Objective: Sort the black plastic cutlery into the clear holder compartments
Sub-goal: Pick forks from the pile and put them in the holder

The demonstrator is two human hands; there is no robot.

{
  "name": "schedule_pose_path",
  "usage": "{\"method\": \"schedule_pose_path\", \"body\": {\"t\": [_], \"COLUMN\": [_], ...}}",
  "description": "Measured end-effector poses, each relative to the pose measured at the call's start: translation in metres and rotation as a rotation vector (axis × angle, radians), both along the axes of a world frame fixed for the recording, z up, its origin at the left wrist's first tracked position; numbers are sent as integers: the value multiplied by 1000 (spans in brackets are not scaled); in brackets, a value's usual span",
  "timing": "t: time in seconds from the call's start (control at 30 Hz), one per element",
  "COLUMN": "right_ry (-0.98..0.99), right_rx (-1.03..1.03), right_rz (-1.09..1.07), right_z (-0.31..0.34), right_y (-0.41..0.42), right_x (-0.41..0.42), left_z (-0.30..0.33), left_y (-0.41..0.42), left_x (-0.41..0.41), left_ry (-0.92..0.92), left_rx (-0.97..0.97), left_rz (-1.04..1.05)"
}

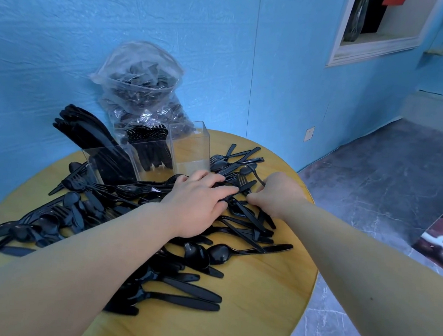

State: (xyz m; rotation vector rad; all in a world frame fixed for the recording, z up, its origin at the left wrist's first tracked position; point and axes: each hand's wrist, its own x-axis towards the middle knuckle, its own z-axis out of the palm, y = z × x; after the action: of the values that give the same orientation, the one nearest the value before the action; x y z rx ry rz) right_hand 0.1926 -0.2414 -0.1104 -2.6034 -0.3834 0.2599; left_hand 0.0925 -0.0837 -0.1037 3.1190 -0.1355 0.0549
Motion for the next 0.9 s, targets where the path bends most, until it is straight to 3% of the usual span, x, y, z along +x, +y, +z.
{"method": "schedule_pose_path", "body": {"t": [0.7, 0.9], "right_ry": [43, 75], "right_rx": [34, 175], "right_rz": [50, -35], "right_z": [2, 4], "right_y": [-6, -9], "right_x": [-5, -9], "left_z": [10, 12], "left_y": [11, 7], "left_x": [-12, -14], "left_ry": [26, -20], "left_rx": [85, 40], "left_rz": [136, 141]}}
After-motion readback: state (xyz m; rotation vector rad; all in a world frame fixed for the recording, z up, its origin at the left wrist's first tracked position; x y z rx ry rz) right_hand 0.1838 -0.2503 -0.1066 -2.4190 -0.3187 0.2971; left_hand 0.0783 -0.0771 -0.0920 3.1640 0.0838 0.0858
